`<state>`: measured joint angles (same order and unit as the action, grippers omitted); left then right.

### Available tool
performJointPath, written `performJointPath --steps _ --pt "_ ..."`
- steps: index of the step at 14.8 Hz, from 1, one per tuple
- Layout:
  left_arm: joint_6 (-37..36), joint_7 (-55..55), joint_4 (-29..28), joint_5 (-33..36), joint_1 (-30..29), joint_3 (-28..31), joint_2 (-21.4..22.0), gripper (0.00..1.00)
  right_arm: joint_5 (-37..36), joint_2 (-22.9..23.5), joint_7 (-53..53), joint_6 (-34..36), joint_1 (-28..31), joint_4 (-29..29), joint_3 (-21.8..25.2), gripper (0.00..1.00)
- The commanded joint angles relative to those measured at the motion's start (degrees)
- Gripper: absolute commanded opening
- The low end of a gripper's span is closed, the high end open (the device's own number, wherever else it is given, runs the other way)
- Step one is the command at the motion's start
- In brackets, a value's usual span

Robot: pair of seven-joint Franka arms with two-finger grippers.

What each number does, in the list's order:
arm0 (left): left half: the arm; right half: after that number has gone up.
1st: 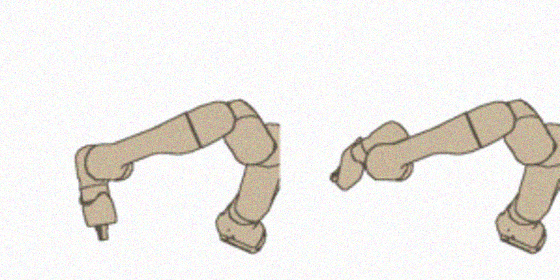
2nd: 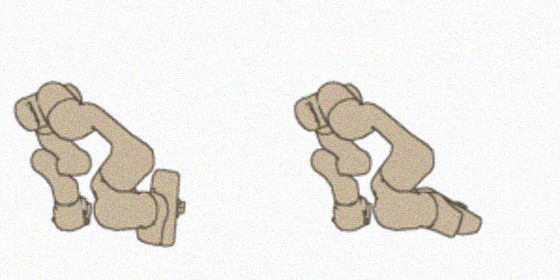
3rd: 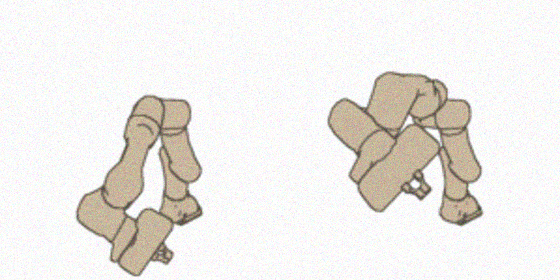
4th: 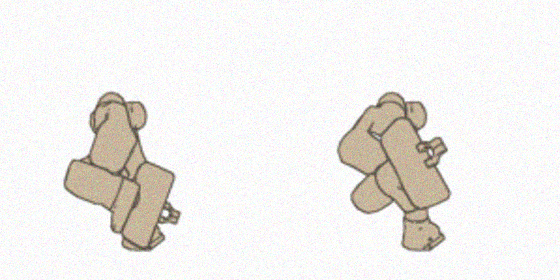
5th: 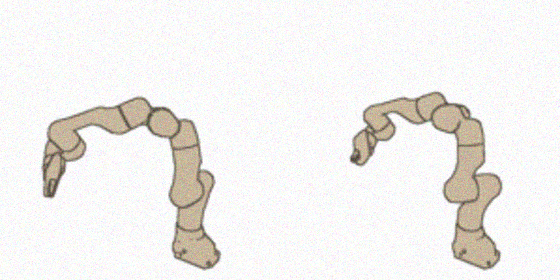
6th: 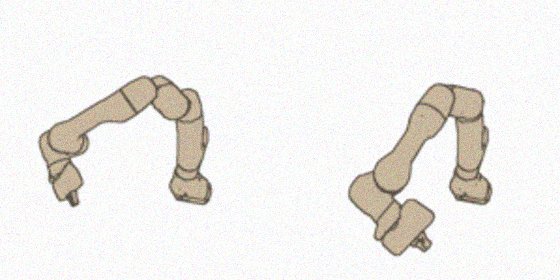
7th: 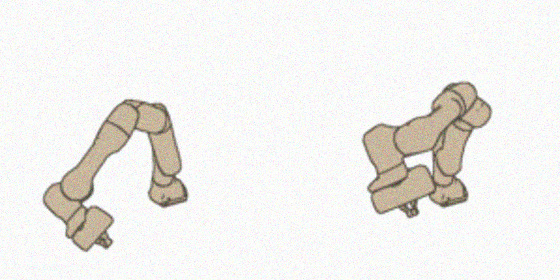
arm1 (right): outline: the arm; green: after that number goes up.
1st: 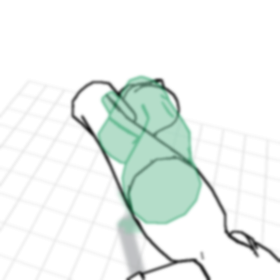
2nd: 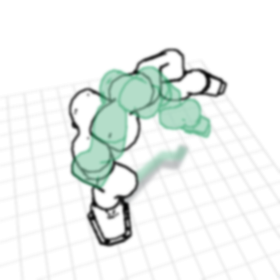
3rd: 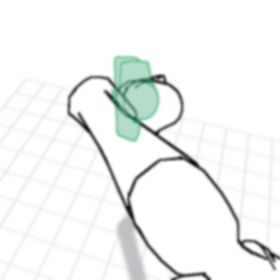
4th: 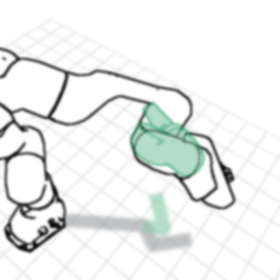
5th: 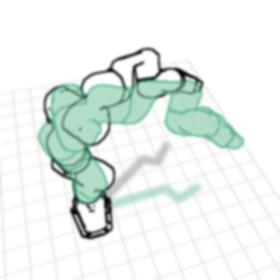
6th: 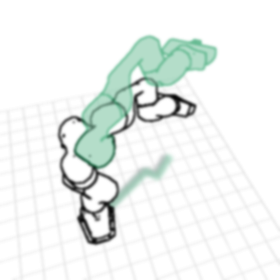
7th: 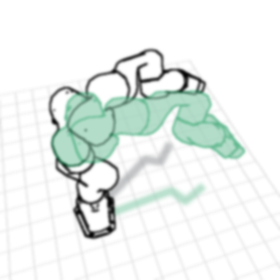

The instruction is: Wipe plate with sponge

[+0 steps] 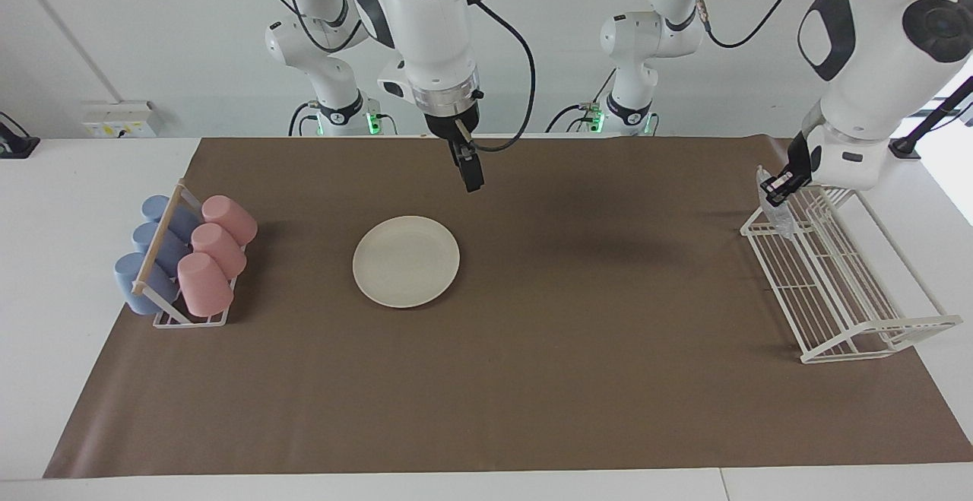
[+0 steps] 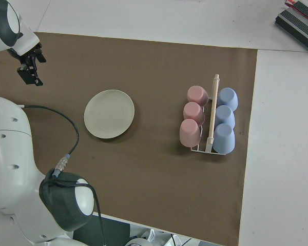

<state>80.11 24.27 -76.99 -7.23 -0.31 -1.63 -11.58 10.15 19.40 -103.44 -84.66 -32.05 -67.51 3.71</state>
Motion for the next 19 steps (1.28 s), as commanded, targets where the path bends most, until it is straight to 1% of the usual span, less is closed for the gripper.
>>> performJointPath --steps 1,2,3,4,5,6,8,9,11,12,14,16,18,19 --pt "-1.3 -0.5 0.1 -13.5 -4.4 0.1 1.0 0.00 0.0 -1.7 -2.3 -0.9 -0.4 -2.3 -0.4 1.00" --pt "-1.3 -0.9 -1.0 -18.0 -6.1 0.1 1.8 0.00 0.0 -1.7 -2.4 -0.8 -0.4 -2.3 -0.4 1.00" --pt "-0.9 -0.9 -3.4 -21.7 -7.2 0.1 2.8 0.00 0.4 -1.7 -2.5 -0.6 -0.4 -2.3 -0.4 1.00" --pt "-0.4 -1.0 -5.7 -26.0 -7.5 0.1 4.2 0.00 0.7 -1.9 -3.1 -0.5 -0.3 -2.4 -0.4 1.00" --pt "-0.1 -1.1 -8.6 -28.7 -7.4 0.1 5.6 0.00 0.7 -2.5 -4.0 -0.6 -0.4 -3.0 -0.4 1.00" --pt "0.8 -1.5 -12.3 -31.2 -7.4 0.1 7.3 0.00 0.7 -3.0 -4.2 -0.7 -0.5 -3.7 -0.4 1.00" --pt "5.6 -4.0 -22.2 -40.5 -7.5 0.2 11.9 0.00 1.4 -3.8 -5.4 -0.5 -1.4 -5.1 -0.5 1.00" --pt "7.0 -4.8 -26.2 -44.0 -7.4 0.1 13.2 0.00 1.5 -4.8 -6.1 -0.8 -1.8 -6.5 -0.5 1.00" --pt "8.1 -8.1 -31.6 -51.3 -6.6 0.1 14.1 0.00 1.6 -5.9 -6.5 -2.3 -2.5 -8.6 -0.4 1.00" --pt "8.3 -11.1 -34.2 -55.1 -6.5 0.1 14.1 0.00 1.5 -6.0 -6.4 -2.8 -2.5 -8.6 -0.4 1.00" --pt "8.2 -17.0 -37.9 -60.8 -6.3 0.1 13.7 0.00 1.5 -6.0 -6.0 -3.0 -2.5 -8.6 -0.4 1.00" --pt "8.2 -19.7 -41.0 -64.8 -4.5 0.1 13.7 0.00 1.4 -6.0 -5.8 -3.0 -2.5 -8.6 -0.4 1.00" --pt "8.3 -23.6 -45.3 -70.4 -3.8 -0.1 14.2 0.00 1.3 -6.1 -5.8 -3.0 -2.5 -8.6 -0.4 1.00" --pt "8.9 -25.5 -46.7 -73.3 -2.3 -0.1 14.2 0.00 1.3 -6.7 -5.7 -2.9 -2.4 -8.7 -0.4 1.00"
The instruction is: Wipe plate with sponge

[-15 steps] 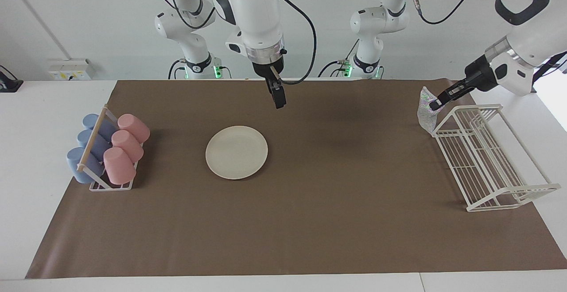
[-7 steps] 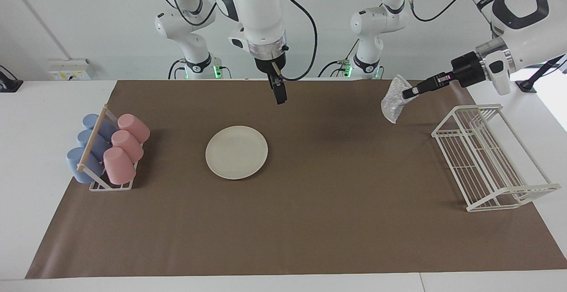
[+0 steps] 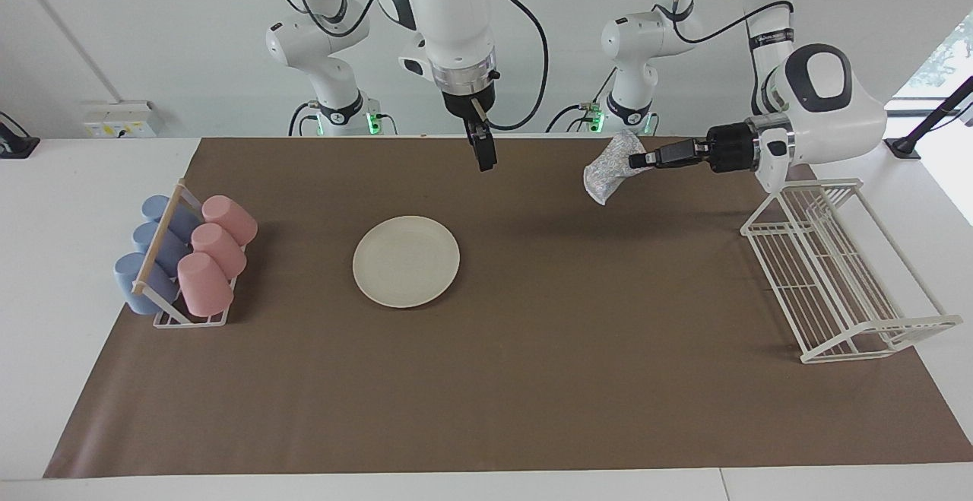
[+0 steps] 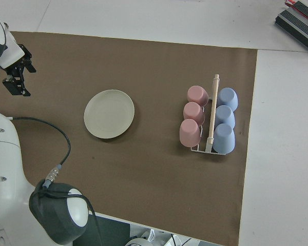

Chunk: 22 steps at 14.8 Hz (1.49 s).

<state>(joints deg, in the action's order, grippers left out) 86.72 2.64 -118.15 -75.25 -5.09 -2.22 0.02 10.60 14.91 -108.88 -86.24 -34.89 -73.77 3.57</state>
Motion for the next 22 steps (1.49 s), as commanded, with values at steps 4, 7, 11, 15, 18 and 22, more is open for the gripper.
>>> performJointPath --steps 4,7,11,15,18,22 --pt "7.9 -4.7 -9.6 -15.5 8.2 0.4 3.8 0.00 1.2 -3.0 -1.4 -1.6 0.1 -3.7 -0.2 1.00" --pt "8.0 -4.8 -12.3 -20.7 9.5 0.3 5.3 0.00 1.2 -5.1 -1.9 -6.9 -1.9 -8.6 -0.2 1.00" --pt "8.3 -5.4 -12.5 -21.3 11.5 0.3 5.4 0.00 1.3 -6.3 -2.0 -11.6 -3.1 -11.8 -0.3 1.00" --pt "9.1 -5.4 -12.7 -21.3 12.2 0.2 5.4 0.00 4.5 -6.1 -5.5 -18.7 -3.1 -12.1 -0.3 1.00" --pt "9.5 -5.4 -12.7 -21.3 12.2 0.1 5.4 0.00 4.6 -6.3 -6.4 -20.5 -4.4 -13.3 -0.3 1.00" --pt "9.5 -5.4 -12.8 -21.3 12.2 0.2 5.4 0.00 4.8 -6.9 -8.5 -23.9 -5.5 -15.4 -0.3 1.00"
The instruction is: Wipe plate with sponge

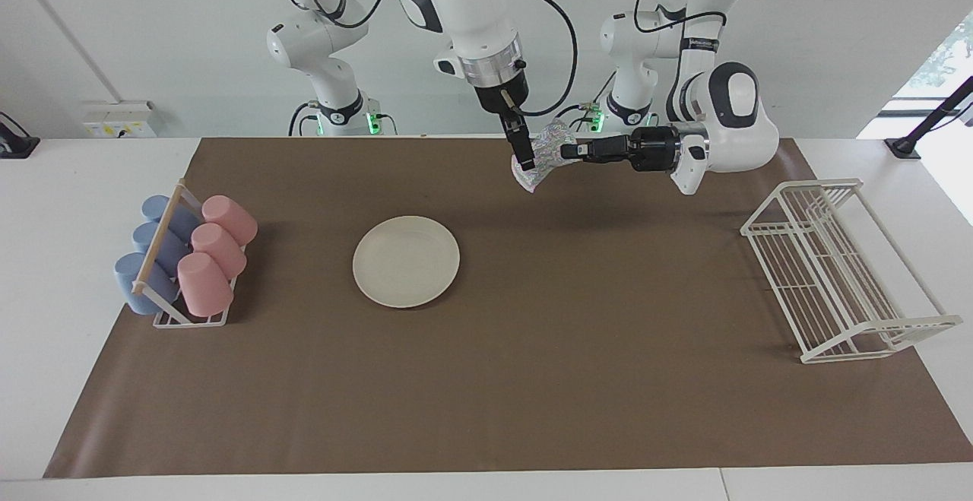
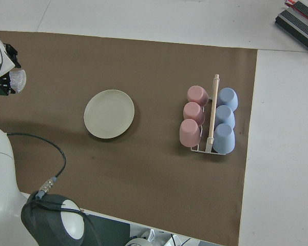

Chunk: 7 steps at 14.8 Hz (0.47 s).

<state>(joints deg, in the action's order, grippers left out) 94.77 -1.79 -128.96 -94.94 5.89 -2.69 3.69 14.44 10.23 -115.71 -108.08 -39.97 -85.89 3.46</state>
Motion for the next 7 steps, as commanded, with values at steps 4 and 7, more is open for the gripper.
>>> performJointPath --steps 4,7 --pt "1.4 -0.9 -2.0 -1.6 1.1 0.8 1.8 0.00 0.9 -2.3 -1.7 -4.1 -0.6 -3.9 -0.3 1.00" --pt "0.9 -0.9 -2.2 -1.6 1.1 0.8 1.9 0.00 0.9 -2.7 -2.0 -4.9 -0.6 -4.6 -0.5 1.00"
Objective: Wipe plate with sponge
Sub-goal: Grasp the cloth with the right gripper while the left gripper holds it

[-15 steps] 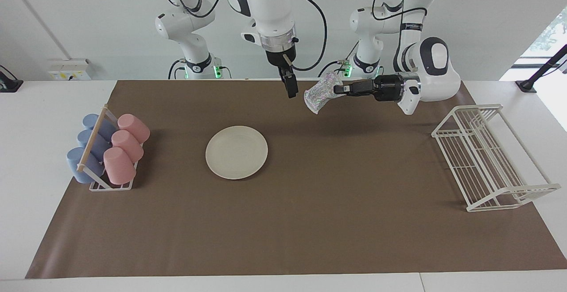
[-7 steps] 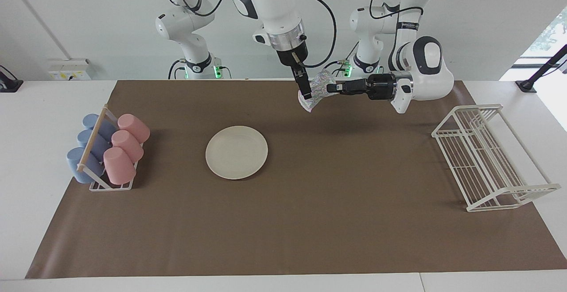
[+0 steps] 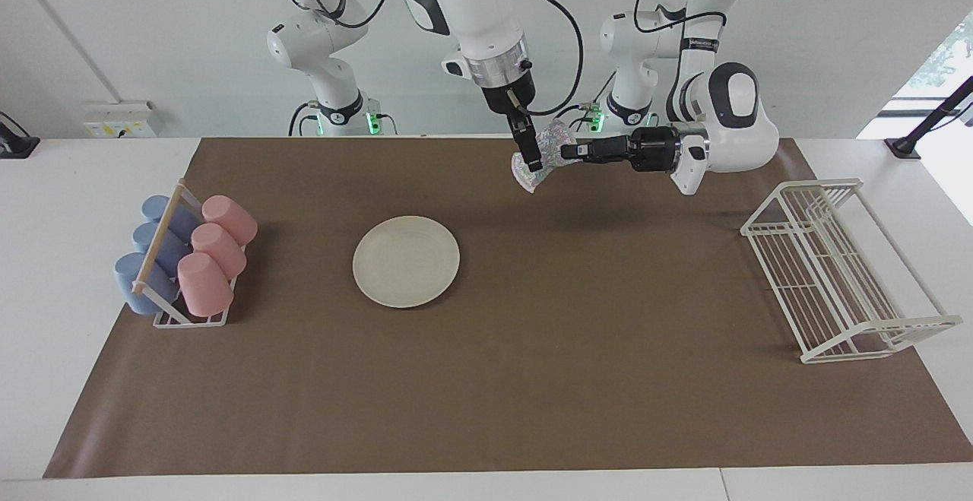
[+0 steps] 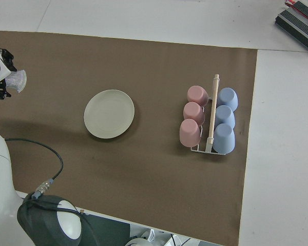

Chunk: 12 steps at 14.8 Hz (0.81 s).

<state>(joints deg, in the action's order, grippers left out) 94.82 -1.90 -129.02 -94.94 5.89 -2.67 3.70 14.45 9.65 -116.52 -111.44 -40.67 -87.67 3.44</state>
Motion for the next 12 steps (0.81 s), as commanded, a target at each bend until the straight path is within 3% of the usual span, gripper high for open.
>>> performJointPath --steps 1,9,10,12 --pt "0.7 -0.8 -2.1 -1.6 1.1 0.7 2.0 0.00 0.9 -2.1 -1.2 -1.7 0.2 -2.9 -0.4 1.00" --pt "0.5 -0.7 -2.1 -1.6 1.1 0.8 2.0 0.00 0.9 -3.1 -1.3 -8.4 -1.2 -6.5 -0.7 0.99" --pt "0.5 -0.7 -2.1 -1.6 1.1 0.8 2.0 0.00 0.9 -3.3 -1.3 -9.0 -1.2 -7.2 -0.7 0.92" --pt "0.5 -0.6 -2.1 -1.5 1.0 0.8 2.0 0.00 0.9 -3.3 -1.2 -9.1 -1.2 -7.3 -0.7 0.41"
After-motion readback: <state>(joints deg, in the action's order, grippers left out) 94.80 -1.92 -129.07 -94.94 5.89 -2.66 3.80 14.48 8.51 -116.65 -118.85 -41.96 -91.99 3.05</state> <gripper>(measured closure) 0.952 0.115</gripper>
